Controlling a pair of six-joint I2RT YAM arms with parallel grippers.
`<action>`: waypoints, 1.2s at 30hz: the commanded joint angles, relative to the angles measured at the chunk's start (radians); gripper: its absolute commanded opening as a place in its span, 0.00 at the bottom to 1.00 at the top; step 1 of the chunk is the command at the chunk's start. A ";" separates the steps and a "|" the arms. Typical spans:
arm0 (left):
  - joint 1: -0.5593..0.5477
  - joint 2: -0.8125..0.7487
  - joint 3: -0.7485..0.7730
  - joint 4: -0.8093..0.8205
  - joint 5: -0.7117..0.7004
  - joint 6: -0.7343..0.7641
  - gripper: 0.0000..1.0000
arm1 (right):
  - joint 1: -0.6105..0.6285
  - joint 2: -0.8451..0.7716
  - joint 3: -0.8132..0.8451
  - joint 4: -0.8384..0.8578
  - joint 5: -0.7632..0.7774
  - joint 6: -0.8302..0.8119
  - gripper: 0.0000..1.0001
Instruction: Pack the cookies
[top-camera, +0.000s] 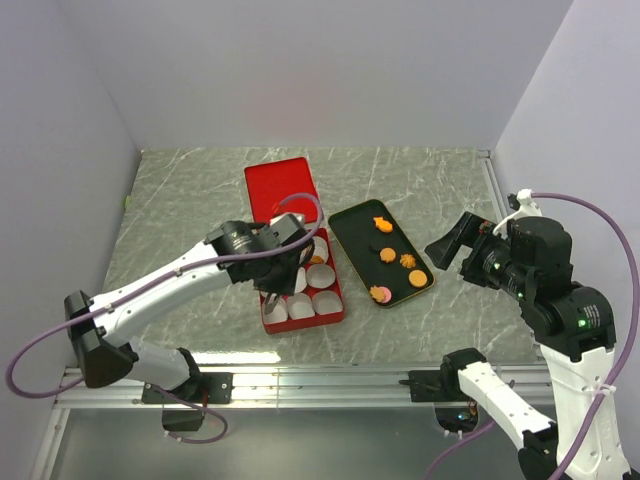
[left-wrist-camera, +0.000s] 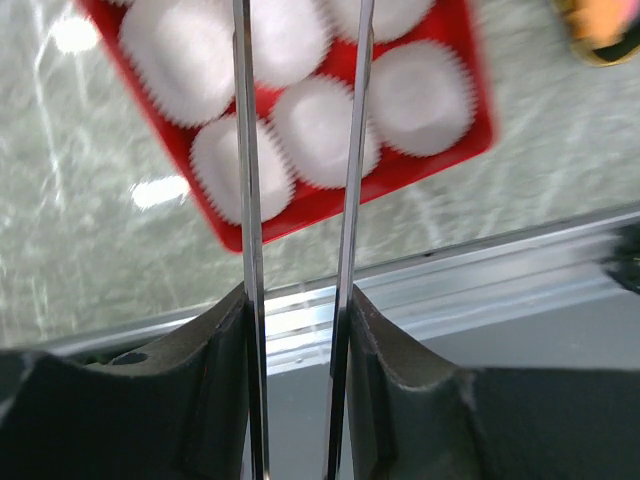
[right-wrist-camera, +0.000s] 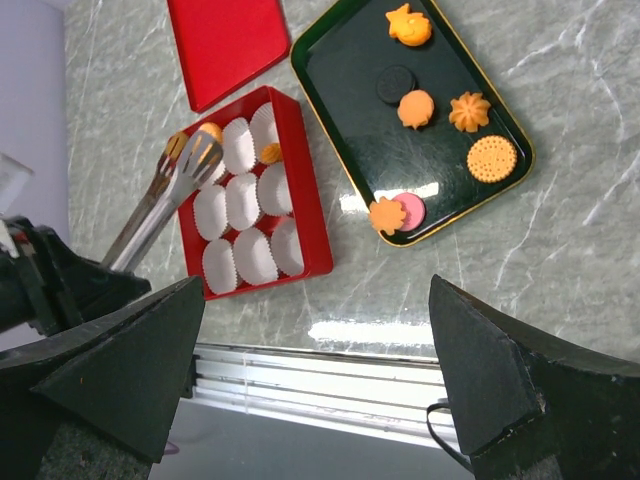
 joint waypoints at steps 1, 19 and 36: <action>0.013 -0.066 -0.087 0.039 -0.023 -0.070 0.33 | 0.010 0.000 0.020 0.053 0.006 -0.014 1.00; 0.041 0.060 -0.095 0.059 -0.066 -0.084 0.35 | 0.012 -0.020 -0.005 0.050 0.006 -0.017 1.00; 0.053 0.143 -0.064 0.069 -0.098 -0.066 0.40 | 0.035 -0.023 -0.028 0.059 0.018 -0.023 1.00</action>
